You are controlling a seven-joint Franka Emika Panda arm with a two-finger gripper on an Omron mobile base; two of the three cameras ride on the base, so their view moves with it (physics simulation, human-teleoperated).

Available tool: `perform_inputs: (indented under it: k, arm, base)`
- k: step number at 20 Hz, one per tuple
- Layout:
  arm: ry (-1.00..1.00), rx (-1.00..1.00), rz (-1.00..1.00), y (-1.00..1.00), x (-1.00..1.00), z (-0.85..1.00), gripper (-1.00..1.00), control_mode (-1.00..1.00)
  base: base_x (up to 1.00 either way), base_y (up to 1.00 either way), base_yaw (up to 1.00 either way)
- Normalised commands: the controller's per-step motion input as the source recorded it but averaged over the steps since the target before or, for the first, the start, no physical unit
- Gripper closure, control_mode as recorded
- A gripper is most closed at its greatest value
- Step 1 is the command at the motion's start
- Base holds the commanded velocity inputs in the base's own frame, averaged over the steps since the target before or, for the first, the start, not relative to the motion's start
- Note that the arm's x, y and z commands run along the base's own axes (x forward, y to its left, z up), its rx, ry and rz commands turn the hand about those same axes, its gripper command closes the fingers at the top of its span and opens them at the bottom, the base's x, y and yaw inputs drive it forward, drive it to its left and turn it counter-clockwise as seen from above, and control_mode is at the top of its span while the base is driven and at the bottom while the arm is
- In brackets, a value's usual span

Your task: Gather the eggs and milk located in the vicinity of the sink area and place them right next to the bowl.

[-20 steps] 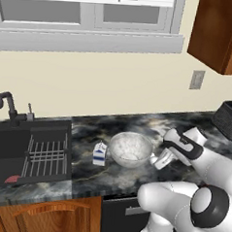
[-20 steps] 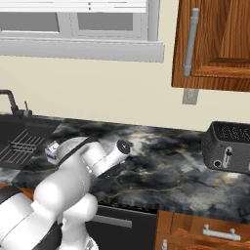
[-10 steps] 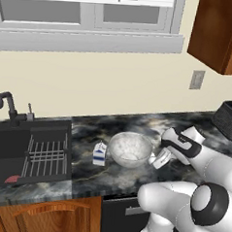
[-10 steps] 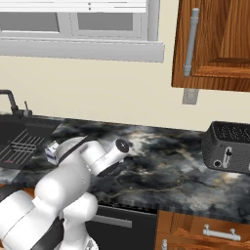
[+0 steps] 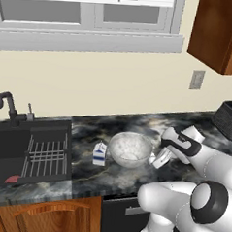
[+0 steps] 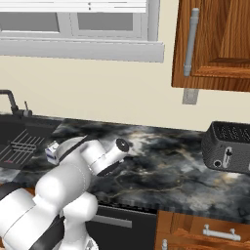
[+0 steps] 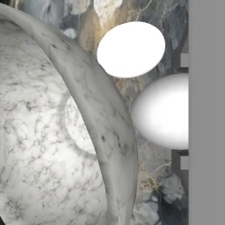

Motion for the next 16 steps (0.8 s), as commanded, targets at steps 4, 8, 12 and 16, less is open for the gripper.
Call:
perform_inputs:
  k: [4, 8, 12, 16]
  arm:
    - [0.00, 0.00, 0.00, 0.00, 0.00, 0.00, -1.00, -1.00]
    - [0.00, 0.00, 0.00, 0.00, 0.00, 0.00, -1.00, -1.00]
    - [0.00, 0.00, 0.00, -0.09, -0.01, 0.05, -1.00, -1.00]
    - [0.00, 0.00, 0.00, -0.20, -0.13, 0.18, -1.00, -1.00]
  base:
    - [0.00, 0.00, 0.00]
    - [0.00, 0.00, 0.00]
    - [0.00, 0.00, 0.00]
    - [0.00, 0.00, 0.00]
